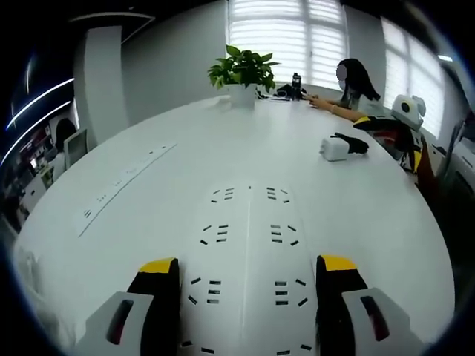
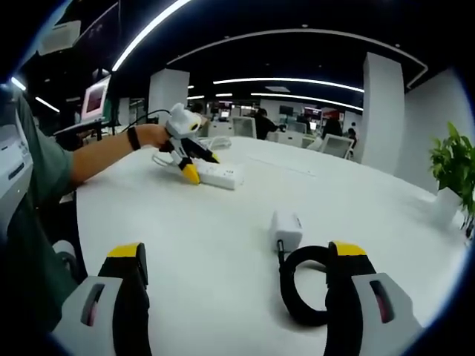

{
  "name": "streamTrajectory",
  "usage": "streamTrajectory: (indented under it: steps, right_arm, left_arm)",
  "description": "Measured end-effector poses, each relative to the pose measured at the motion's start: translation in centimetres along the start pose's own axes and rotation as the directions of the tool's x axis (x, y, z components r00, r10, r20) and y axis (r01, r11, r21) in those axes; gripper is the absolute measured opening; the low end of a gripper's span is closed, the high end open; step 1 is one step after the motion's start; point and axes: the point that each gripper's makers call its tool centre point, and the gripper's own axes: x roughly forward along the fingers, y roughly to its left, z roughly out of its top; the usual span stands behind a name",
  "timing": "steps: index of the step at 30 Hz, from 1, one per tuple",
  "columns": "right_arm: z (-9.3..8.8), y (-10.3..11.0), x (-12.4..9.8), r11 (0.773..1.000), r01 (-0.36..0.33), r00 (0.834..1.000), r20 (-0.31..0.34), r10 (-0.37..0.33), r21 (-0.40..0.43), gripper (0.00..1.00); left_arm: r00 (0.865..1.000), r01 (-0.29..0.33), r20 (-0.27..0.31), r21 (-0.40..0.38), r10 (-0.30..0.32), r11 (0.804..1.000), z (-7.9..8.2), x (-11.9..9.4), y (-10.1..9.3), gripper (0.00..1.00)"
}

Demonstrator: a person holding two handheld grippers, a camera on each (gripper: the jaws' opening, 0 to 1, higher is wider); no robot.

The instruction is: Straighten the power strip on the desk, plug the charger into it

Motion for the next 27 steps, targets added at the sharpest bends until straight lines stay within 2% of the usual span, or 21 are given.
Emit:
streamTrajectory:
  steps: [24, 27]
  right_arm:
    - [-0.3, 1.0, 0.5, 1.0, -0.025, 1.0, 0.012, 0.025, -0.001, 1.0]
    - [-0.3, 0.9, 0.5, 1.0, -0.024, 1.0, 0.015, 0.024, 0.003, 1.0]
  left_arm:
    - [0.999, 0.045, -0.002, 0.037, -0.045, 0.998, 1.1, 1.6, -1.0, 0.75]
    - [0.998, 0.051, -0.028, 0.041, -0.05, 0.998, 1.3, 2.0, -1.1, 0.75]
